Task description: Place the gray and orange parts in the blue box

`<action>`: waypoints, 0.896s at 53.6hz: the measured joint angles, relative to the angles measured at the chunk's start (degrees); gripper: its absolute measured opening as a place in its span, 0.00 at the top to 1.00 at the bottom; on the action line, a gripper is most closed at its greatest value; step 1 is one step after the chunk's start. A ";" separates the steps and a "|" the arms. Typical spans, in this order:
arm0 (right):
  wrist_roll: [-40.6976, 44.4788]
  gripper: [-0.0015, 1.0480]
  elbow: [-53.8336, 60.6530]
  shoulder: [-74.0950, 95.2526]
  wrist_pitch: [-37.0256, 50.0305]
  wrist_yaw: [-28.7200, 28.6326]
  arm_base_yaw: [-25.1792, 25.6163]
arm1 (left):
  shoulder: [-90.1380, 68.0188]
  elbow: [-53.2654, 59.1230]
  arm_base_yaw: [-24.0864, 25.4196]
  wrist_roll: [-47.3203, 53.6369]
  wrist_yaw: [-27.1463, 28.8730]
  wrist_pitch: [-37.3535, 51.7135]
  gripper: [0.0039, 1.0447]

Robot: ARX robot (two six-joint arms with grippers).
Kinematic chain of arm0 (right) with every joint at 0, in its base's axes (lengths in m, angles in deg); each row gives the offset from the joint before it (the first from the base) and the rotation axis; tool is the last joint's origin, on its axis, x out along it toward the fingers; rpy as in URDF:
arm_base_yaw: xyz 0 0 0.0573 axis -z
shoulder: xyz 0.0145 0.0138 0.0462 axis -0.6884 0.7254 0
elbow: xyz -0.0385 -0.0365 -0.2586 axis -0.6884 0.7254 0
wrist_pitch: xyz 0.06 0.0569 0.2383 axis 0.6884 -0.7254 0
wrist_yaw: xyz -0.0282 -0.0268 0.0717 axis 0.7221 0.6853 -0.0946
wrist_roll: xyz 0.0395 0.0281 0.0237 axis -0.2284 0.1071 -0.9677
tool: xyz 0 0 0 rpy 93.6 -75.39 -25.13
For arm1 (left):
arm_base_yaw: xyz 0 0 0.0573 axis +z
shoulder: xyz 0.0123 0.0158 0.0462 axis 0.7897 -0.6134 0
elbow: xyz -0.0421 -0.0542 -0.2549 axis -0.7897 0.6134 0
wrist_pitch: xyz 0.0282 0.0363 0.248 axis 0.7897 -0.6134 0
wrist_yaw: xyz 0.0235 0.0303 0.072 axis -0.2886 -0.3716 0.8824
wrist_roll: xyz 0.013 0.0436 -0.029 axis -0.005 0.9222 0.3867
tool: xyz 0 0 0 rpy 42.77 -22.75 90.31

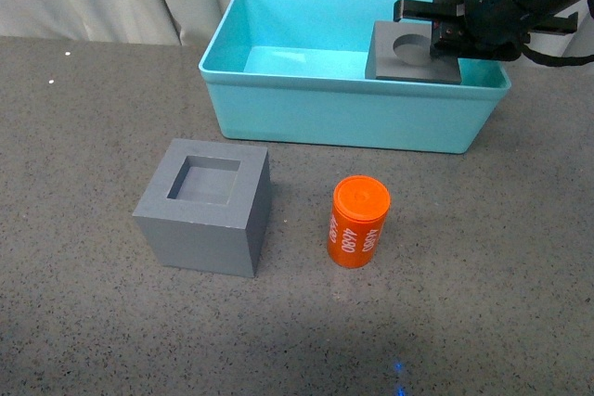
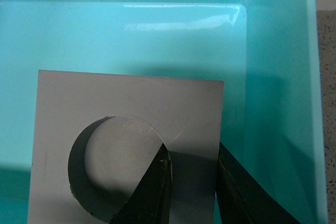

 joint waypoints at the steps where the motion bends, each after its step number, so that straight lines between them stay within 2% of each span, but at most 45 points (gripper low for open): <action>1: 0.02 0.84 -0.04 0.11 -0.02 0.00 0.00 | 0.00 0.00 0.00 0.00 0.00 0.00 0.06; 19: 0.96 0.84 -2.80 2.51 -2.25 0.24 0.20 | 0.00 0.00 0.00 0.00 0.00 0.00 0.06; 21: 1.44 0.82 -2.78 2.51 -2.14 0.26 0.20 | 0.00 0.00 0.00 0.00 0.00 0.00 0.06; 34: 0.85 0.45 2.25 -2.45 4.87 -0.48 0.59 | 0.00 0.00 0.00 0.00 0.00 0.00 0.06; 41: 1.03 0.28 7.85 -8.66 9.94 -0.39 0.68 | 0.00 0.00 0.00 0.00 0.00 0.00 0.06; 45: 1.92 0.13 13.77 -15.04 14.64 0.92 0.72 | 0.00 0.00 0.00 0.00 0.00 0.00 0.06; 48: 2.45 0.08 16.65 -17.75 16.81 1.55 0.72 | 0.00 0.00 0.00 0.00 0.00 0.00 0.06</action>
